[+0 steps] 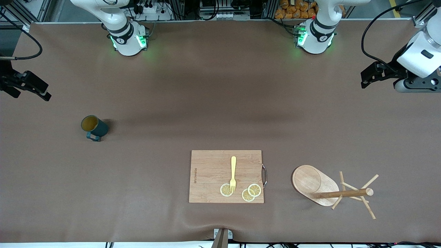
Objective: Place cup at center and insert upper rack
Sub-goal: 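Reach the right gripper toward the teal mug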
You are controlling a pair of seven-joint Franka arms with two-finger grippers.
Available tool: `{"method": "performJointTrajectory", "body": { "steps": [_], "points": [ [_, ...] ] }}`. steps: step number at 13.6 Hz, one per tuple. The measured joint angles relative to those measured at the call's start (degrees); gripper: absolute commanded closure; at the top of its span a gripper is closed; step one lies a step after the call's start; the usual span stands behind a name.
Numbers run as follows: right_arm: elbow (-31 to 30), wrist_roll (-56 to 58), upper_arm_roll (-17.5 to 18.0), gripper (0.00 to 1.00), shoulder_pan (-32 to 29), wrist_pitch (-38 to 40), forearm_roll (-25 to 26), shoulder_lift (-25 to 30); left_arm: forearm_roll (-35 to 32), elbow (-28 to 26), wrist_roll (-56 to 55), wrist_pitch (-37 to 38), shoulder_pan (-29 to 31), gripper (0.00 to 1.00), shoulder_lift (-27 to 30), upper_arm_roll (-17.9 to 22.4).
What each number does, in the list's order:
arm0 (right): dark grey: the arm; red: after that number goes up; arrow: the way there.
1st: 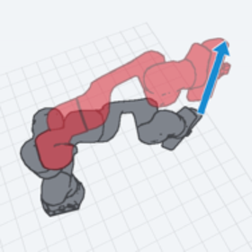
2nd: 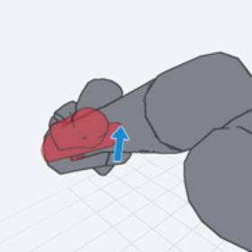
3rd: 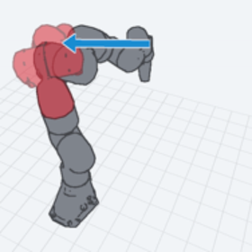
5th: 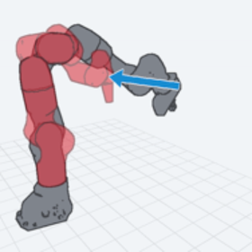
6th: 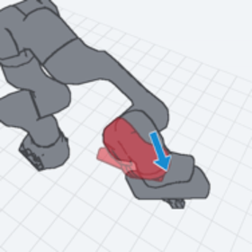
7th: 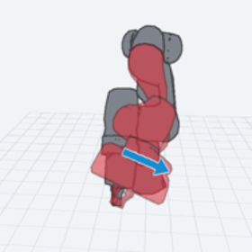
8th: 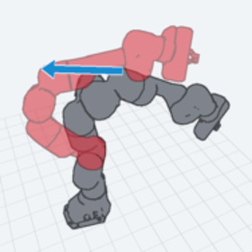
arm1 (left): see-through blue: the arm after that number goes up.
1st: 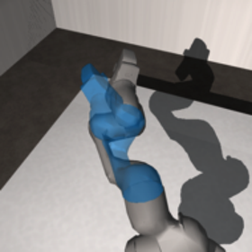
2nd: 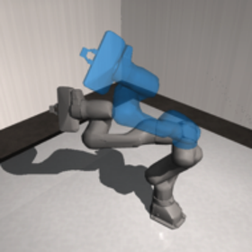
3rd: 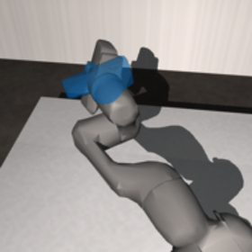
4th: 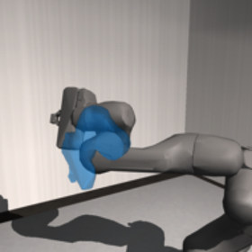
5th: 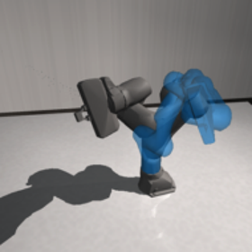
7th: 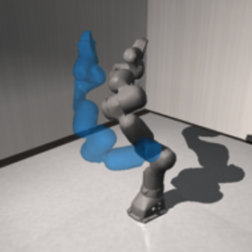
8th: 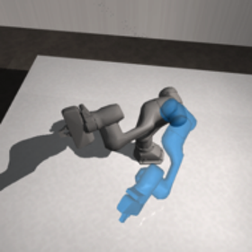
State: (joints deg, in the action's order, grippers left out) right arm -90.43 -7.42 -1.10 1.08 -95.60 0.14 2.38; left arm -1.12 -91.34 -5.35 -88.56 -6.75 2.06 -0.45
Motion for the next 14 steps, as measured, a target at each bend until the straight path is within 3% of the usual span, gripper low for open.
{"method": "performJointTrajectory", "body": {
  "steps": [5,11,14],
  "points": [
    [0.0,0.0,-0.2,0.00,-0.1,-0.3,0.1,-2.8,0.0,0.2,0.0,0.0,-0.3,0.00,0.0,-0.2],
    [0.0,0.0,-0.2,0.00,0.0,-0.6,0.1,-10.1,0.0,0.3,0.0,0.0,-0.6,0.00,0.1,-0.2],
    [-2.5,0.0,0.0,0.00,0.2,-2.0,0.0,-12.5,0.0,0.2,0.0,0.2,-0.6,0.00,0.1,-0.5]
  ]
}}
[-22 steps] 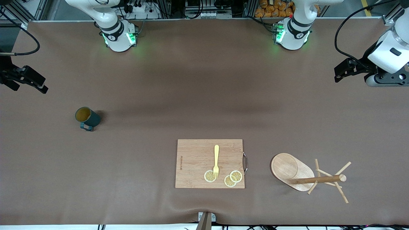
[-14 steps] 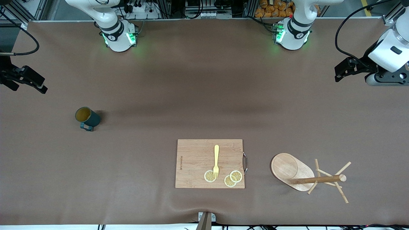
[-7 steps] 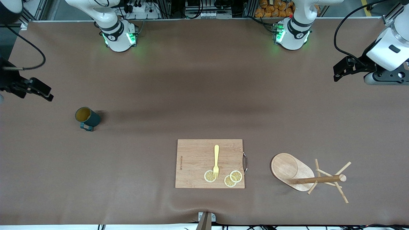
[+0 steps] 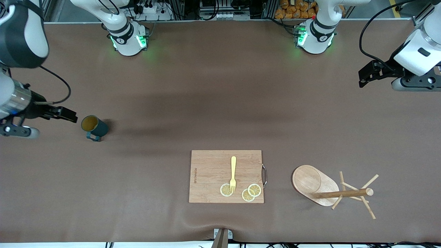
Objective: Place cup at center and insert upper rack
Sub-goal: 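Reach the right gripper toward the teal mug, then lower the right gripper onto the mug rim and close it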
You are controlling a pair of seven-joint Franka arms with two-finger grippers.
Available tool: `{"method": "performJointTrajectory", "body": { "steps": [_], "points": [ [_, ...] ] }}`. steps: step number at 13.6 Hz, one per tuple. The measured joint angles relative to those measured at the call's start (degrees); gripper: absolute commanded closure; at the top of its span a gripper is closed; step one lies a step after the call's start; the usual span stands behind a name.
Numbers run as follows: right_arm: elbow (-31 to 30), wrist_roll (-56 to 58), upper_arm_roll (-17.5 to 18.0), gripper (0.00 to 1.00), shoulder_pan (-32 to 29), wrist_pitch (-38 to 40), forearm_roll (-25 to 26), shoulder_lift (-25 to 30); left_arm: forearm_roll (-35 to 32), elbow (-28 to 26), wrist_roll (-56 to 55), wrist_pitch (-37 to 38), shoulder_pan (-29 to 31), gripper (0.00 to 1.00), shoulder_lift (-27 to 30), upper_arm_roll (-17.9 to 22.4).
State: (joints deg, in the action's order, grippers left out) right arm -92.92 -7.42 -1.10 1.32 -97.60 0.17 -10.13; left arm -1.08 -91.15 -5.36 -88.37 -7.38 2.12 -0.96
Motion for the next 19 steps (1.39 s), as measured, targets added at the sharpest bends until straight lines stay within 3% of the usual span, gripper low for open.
{"method": "performJointTrajectory", "body": {
  "steps": [11,15,17,19],
  "points": [
    [-22.0,3.4,-0.5,0.00,-0.8,-18.8,0.0,-0.5,0.0,-0.1,-0.1,0.7,0.0,0.00,0.0,-0.7],
    [-27.3,3.8,-0.6,0.00,-1.6,-23.5,0.1,-0.5,0.0,-0.1,-0.1,0.8,0.0,0.00,0.0,-0.8],
    [-30.1,3.9,-0.6,0.11,-1.8,-27.5,0.1,-0.5,0.0,-0.1,-0.1,0.8,0.0,0.00,0.0,-0.9],
    [-31.8,4.2,-0.6,0.12,-1.8,-29.5,0.3,-0.6,0.0,-0.1,-0.1,0.8,0.0,0.00,0.0,-1.0]
  ]
}}
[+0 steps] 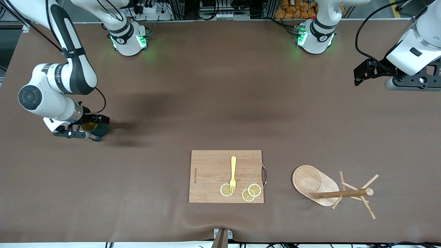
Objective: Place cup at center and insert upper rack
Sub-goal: 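Lower the right gripper onto the mug rim and close it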
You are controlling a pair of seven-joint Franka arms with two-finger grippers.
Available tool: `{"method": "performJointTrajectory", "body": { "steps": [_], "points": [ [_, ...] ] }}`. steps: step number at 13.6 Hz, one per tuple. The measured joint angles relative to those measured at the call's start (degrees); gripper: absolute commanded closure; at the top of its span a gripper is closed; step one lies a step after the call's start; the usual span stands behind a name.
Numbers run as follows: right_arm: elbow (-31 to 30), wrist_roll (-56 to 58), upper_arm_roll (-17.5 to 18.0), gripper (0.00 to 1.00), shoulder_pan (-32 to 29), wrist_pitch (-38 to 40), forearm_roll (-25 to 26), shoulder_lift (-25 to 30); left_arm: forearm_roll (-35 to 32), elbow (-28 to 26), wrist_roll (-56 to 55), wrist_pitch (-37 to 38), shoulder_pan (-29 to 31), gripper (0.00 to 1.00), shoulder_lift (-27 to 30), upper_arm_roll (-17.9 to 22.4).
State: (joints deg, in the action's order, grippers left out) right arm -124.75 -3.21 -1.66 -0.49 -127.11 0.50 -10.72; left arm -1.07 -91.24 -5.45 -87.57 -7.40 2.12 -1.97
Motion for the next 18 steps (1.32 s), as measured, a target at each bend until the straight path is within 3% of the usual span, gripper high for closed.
{"method": "performJointTrajectory", "body": {
  "steps": [2,4,6,10,14,16,18],
  "points": [
    [-0.6,0.5,0.0,0.15,-0.3,-0.9,0.7,-0.2,0.0,0.0,0.0,0.0,0.0,0.00,0.0,-0.8],
    [-0.9,1.0,-0.1,0.33,-0.8,-2.4,0.9,-1.0,0.0,0.0,-0.2,0.0,0.0,0.00,0.0,-1.3],
    [-0.9,2.1,-0.1,0.36,-1.8,-3.7,1.0,-2.4,0.0,0.0,-0.2,0.0,0.1,0.00,0.0,-1.3],
    [-1.1,2.7,-0.1,0.55,-3.0,-6.4,1.0,-5.7,0.0,-0.4,-0.2,0.1,0.3,0.00,0.0,-1.3],
    [-1.2,2.7,-0.1,0.79,-3.0,-6.8,1.0,-6.5,0.0,-0.8,-0.2,0.1,0.4,0.00,-0.2,-1.3],
    [-1.3,2.7,-0.1,0.96,-3.0,-6.8,1.0,-6.5,0.0,-0.8,-0.2,0.1,0.5,0.00,-0.2,-1.3],
    [-1.3,2.7,-0.1,1.00,-3.0,-6.8,1.0,-6.5,0.0,-0.8,-0.2,0.1,0.5,0.00,-0.2,-1.3]
  ]
}}
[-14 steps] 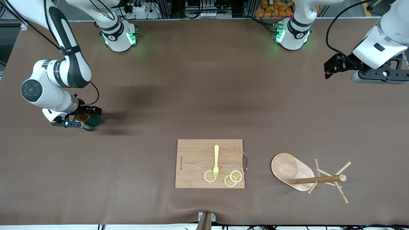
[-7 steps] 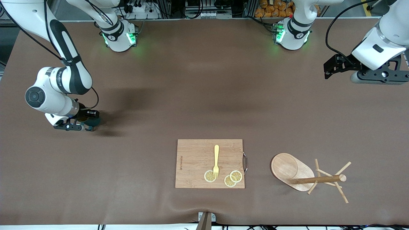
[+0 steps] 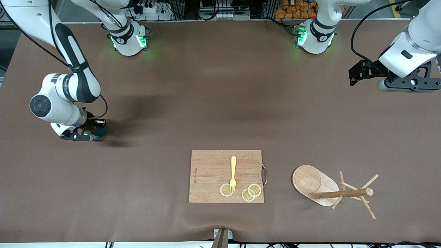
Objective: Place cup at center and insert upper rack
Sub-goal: 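Lower the right gripper onto the mug rim and close it, then lift the teal mug with the right gripper and carry it toward the table center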
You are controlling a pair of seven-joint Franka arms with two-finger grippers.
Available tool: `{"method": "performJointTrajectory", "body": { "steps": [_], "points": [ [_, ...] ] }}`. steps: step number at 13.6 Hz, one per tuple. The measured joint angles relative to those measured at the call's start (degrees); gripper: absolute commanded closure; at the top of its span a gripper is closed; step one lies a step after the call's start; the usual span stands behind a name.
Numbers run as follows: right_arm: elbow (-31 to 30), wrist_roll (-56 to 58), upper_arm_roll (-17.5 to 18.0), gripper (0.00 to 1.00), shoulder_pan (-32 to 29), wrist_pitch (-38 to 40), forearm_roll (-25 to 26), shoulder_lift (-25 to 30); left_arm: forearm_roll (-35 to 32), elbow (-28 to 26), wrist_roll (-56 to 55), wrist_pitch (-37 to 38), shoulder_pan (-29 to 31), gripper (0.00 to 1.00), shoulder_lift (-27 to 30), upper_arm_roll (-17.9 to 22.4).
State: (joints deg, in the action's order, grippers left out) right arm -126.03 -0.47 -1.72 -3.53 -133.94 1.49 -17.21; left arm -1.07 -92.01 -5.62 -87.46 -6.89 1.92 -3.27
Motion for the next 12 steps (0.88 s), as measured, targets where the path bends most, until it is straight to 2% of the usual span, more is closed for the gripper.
{"method": "performJointTrajectory", "body": {
  "steps": [3,7,10,12],
  "points": [
    [0.0,0.0,0.2,1.00,0.3,0.5,0.0,0.1,0.0,0.0,0.0,0.0,0.0,0.00,0.0,0.0],
    [1.5,-1.6,0.7,1.00,1.9,6.0,-0.1,2.0,0.0,0.0,0.0,0.0,0.1,0.00,0.0,0.1],
    [2.2,-9.6,1.4,1.00,5.7,10.2,-0.6,5.2,0.0,-0.1,0.0,0.0,0.1,0.00,0.0,0.1],
    [2.3,-16.0,4.1,1.00,7.6,12.6,-1.8,7.4,0.0,-0.1,0.0,0.0,0.1,0.00,0.0,0.1]
  ]
}}
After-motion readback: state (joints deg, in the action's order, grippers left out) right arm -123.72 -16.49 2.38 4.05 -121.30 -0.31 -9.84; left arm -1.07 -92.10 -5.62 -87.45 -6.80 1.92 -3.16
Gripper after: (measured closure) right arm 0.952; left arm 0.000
